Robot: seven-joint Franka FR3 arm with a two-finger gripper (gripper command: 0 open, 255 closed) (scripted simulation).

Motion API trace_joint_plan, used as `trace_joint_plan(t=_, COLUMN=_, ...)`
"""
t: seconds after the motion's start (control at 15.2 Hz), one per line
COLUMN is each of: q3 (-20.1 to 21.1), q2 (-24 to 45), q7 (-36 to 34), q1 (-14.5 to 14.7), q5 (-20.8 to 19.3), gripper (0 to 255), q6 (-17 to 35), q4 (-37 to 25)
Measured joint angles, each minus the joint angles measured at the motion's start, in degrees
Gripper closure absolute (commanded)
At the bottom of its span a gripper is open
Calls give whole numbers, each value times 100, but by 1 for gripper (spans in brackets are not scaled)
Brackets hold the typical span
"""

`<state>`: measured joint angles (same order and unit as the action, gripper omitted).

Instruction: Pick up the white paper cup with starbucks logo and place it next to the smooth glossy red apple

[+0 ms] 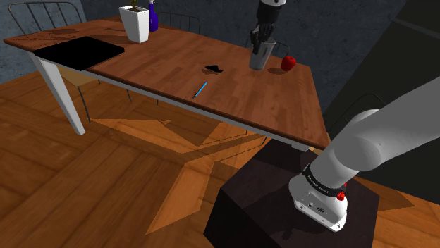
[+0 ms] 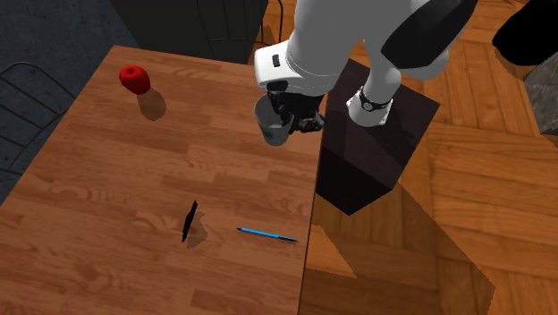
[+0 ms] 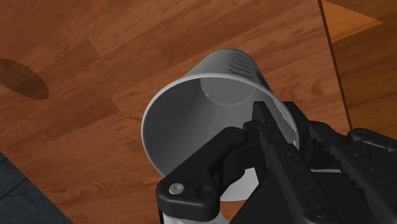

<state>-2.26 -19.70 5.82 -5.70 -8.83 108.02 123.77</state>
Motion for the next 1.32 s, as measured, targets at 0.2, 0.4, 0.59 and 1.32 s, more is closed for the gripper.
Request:
trace_joint_plan(t=0.2, q3=-265, q2=233, q7=378, q1=-141, q5=-44, gripper=255, q6=61, q4=-225)
trace_joint_plan(t=0.4, q3=-538, q2=482, q7=786, q1=-287, q5=-60, gripper=255, q6=130, q4=-462)
trace_joint_plan(t=0.59, q3=-828, q2=773, q7=1242, q1=-445, q5=-39, gripper=255, q6=152, q4=-790)
trace_joint_plan(t=1.32, q3=-1630, q2=2298, q7=2773, q1=-1020, q5=465, gripper=255, q6=156, q4=-2430)
